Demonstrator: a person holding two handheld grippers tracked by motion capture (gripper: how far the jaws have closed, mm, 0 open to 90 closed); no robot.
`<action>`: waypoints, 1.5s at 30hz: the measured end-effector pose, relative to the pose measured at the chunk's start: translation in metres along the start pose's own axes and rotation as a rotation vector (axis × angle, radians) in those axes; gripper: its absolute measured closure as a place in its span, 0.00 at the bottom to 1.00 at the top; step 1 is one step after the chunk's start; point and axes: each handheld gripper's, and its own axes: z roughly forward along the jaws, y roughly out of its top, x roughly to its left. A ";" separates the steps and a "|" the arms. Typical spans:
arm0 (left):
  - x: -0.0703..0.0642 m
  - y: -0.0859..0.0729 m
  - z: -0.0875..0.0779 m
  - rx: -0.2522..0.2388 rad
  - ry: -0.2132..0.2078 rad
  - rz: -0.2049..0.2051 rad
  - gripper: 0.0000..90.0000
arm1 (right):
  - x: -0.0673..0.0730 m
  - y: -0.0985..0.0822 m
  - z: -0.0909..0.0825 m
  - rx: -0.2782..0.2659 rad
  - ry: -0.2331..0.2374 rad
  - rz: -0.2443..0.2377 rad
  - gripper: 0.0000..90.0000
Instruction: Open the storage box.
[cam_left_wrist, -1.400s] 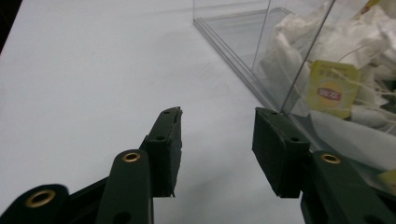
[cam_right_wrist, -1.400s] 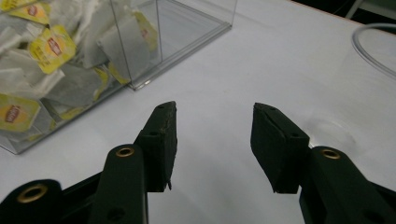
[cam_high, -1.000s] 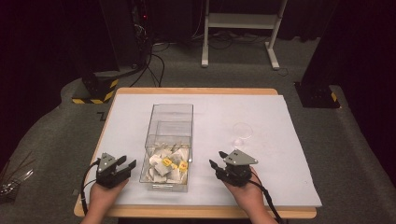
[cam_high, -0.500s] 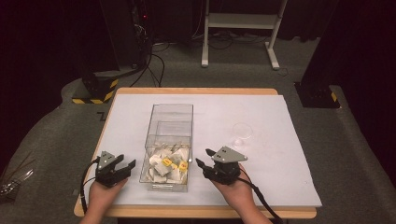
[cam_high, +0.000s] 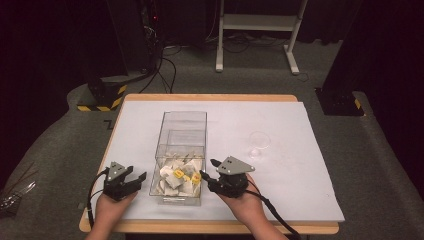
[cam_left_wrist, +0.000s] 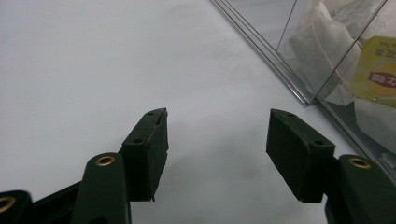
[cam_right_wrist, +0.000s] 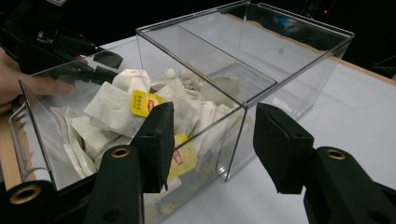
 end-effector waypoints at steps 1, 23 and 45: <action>0.000 0.000 0.000 0.004 0.000 0.009 0.44 | 0.001 0.002 0.001 0.002 -0.001 -0.001 0.54; -0.001 0.000 0.000 0.008 -0.012 0.027 0.43 | 0.032 0.030 0.025 -0.014 0.072 -0.035 0.48; 0.000 0.000 0.000 0.003 -0.026 0.021 0.44 | 0.063 0.030 0.053 0.107 0.122 -0.092 0.56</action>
